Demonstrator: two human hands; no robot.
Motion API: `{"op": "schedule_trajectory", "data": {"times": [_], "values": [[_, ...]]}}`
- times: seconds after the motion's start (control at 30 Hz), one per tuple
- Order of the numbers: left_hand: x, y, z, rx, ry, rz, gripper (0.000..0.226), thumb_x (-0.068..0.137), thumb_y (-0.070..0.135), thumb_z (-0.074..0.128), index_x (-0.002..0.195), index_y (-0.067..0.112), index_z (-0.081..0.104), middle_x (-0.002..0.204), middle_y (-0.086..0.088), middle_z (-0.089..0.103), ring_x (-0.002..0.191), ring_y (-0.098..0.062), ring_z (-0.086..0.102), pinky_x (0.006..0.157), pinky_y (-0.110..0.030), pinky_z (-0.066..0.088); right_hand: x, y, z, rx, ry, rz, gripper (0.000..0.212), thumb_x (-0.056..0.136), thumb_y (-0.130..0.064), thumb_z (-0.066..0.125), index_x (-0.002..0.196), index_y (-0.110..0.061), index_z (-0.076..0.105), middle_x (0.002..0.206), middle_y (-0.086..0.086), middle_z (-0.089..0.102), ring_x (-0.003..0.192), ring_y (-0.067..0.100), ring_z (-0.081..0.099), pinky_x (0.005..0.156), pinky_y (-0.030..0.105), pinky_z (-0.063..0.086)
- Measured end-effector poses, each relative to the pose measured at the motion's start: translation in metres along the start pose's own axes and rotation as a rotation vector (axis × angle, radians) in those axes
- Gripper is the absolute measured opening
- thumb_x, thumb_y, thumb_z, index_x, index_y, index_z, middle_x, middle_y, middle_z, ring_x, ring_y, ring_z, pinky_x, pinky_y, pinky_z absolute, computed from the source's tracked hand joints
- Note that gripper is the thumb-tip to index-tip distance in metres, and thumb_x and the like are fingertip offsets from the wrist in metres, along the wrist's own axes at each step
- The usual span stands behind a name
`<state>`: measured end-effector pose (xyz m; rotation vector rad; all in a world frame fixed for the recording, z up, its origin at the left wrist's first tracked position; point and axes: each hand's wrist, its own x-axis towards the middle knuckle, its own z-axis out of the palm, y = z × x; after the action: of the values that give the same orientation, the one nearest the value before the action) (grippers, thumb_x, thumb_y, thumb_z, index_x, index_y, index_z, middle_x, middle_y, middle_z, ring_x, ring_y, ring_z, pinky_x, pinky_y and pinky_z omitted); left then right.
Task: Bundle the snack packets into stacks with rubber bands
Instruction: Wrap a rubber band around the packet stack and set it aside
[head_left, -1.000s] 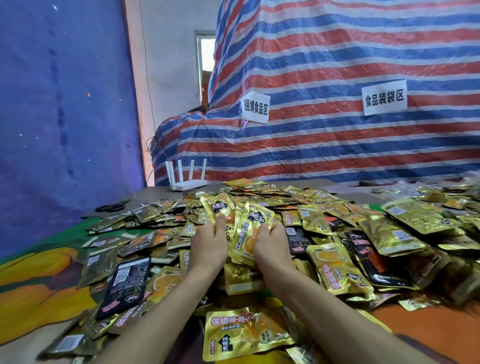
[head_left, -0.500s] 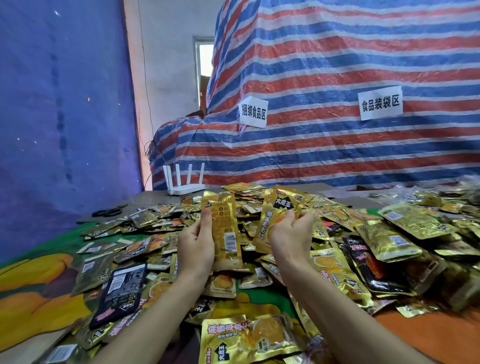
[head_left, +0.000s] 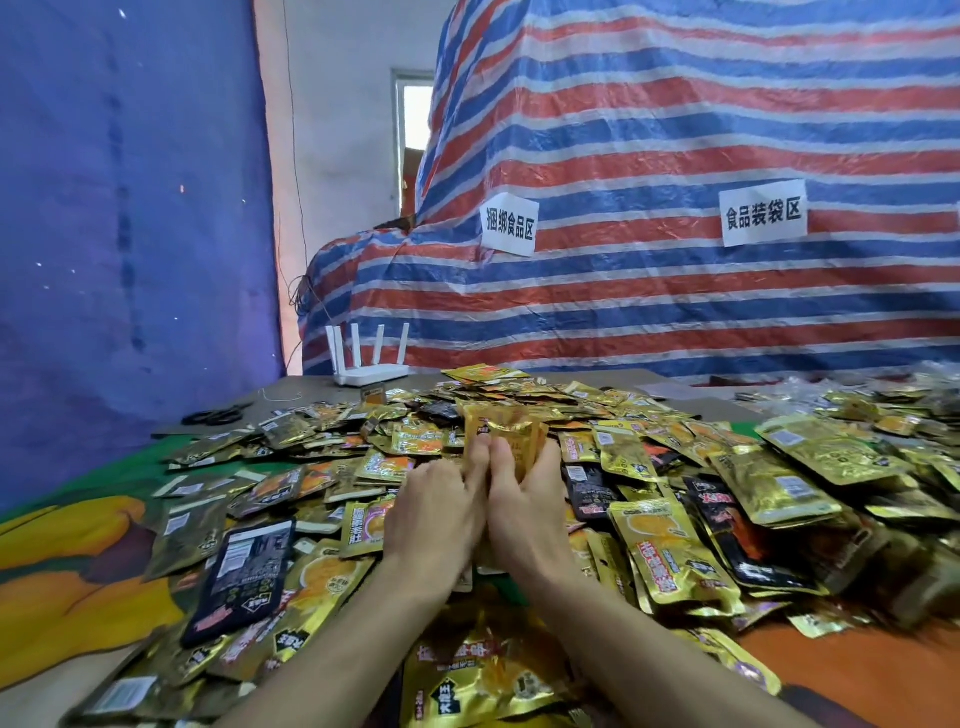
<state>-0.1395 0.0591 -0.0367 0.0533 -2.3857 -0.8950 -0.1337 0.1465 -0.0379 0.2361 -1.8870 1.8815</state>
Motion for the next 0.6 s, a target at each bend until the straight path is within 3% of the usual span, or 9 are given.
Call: {"op": "schedule_trajectory", "data": {"times": [0.07,0.1,0.17,0.23,0.27,0.33,0.43,0.53,0.6], "values": [[-0.001,0.001,0.000,0.165,0.017,-0.020,0.073,0.095,0.071,0.014,0.088,0.012,0.057,0.101,-0.008,0.059,0.095,-0.026,0.055,0.082,-0.041,0.046,0.000,0.003,-0.001,-0.071,-0.005,-0.068,0.019,0.103,-0.041,0.050,0.108,-0.023,0.048,0.087,-0.009,0.065,0.076,0.007,0.064,0.075,0.036,0.055],[-0.002,0.005,-0.002,0.075,0.010,-0.017,0.067,0.096,0.068,0.016,0.106,0.013,0.053,0.113,-0.008,0.054,0.105,-0.027,0.052,0.086,-0.040,0.043,0.001,0.002,-0.001,-0.045,-0.014,-0.111,0.014,0.103,-0.037,0.051,0.107,-0.024,0.048,0.086,-0.011,0.066,0.075,0.004,0.064,0.073,0.032,0.054],[-0.003,0.012,-0.007,-0.441,-0.089,-0.016,0.047,0.101,0.059,0.029,0.118,0.020,0.047,0.119,-0.005,0.056,0.109,-0.025,0.057,0.085,-0.037,0.046,0.003,-0.001,-0.002,0.051,-0.038,-0.192,0.008,0.104,-0.032,0.051,0.109,-0.026,0.051,0.089,-0.016,0.067,0.079,0.001,0.065,0.069,0.022,0.053],[-0.006,0.013,-0.010,-0.996,-0.290,-0.098,0.030,0.099,0.046,0.047,0.116,0.021,0.052,0.108,-0.008,0.069,0.099,-0.025,0.068,0.073,-0.035,0.056,0.005,-0.002,-0.006,0.144,-0.073,-0.182,0.008,0.103,-0.031,0.050,0.110,-0.029,0.054,0.094,-0.015,0.068,0.084,0.004,0.067,0.072,0.024,0.057],[-0.008,0.010,-0.009,-1.110,-0.367,-0.134,0.028,0.095,0.039,0.052,0.118,0.022,0.053,0.106,-0.009,0.071,0.092,-0.024,0.072,0.065,-0.035,0.057,0.006,-0.002,-0.009,0.191,-0.089,-0.136,0.009,0.102,-0.030,0.050,0.109,-0.031,0.056,0.096,-0.011,0.069,0.088,0.008,0.068,0.075,0.027,0.059],[-0.013,0.006,-0.006,-1.028,-0.444,-0.129,0.027,0.092,0.021,0.054,0.119,0.026,0.052,0.109,-0.012,0.069,0.082,-0.018,0.073,0.058,-0.033,0.057,0.006,-0.001,-0.014,0.289,-0.094,-0.012,0.014,0.103,-0.021,0.046,0.108,-0.025,0.058,0.100,0.003,0.070,0.089,0.018,0.069,0.073,0.031,0.060],[-0.010,0.002,-0.003,-0.789,-0.422,-0.048,0.040,0.082,0.001,0.066,0.110,0.027,0.054,0.104,-0.011,0.067,0.084,-0.018,0.069,0.060,-0.025,0.056,0.008,-0.003,-0.018,0.397,-0.060,0.109,0.023,0.096,-0.009,0.038,0.097,-0.010,0.060,0.090,0.012,0.065,0.081,0.023,0.064,0.059,0.027,0.055],[-0.006,-0.004,-0.005,-0.761,-0.439,0.061,0.037,0.060,0.008,0.076,0.097,0.009,0.069,0.090,-0.018,0.072,0.083,-0.027,0.072,0.068,-0.036,0.060,0.010,-0.003,-0.020,0.411,-0.119,0.198,0.027,0.091,-0.012,0.035,0.079,-0.009,0.059,0.077,0.009,0.060,0.077,0.024,0.057,0.066,0.033,0.051],[-0.011,-0.006,-0.003,-0.772,-0.475,0.104,0.028,0.059,0.011,0.075,0.087,0.007,0.074,0.083,-0.016,0.072,0.079,-0.025,0.072,0.068,-0.036,0.059,0.011,-0.004,-0.021,0.395,-0.163,0.280,0.027,0.088,-0.013,0.035,0.071,-0.010,0.056,0.070,0.006,0.058,0.073,0.022,0.055,0.067,0.032,0.048]]}}
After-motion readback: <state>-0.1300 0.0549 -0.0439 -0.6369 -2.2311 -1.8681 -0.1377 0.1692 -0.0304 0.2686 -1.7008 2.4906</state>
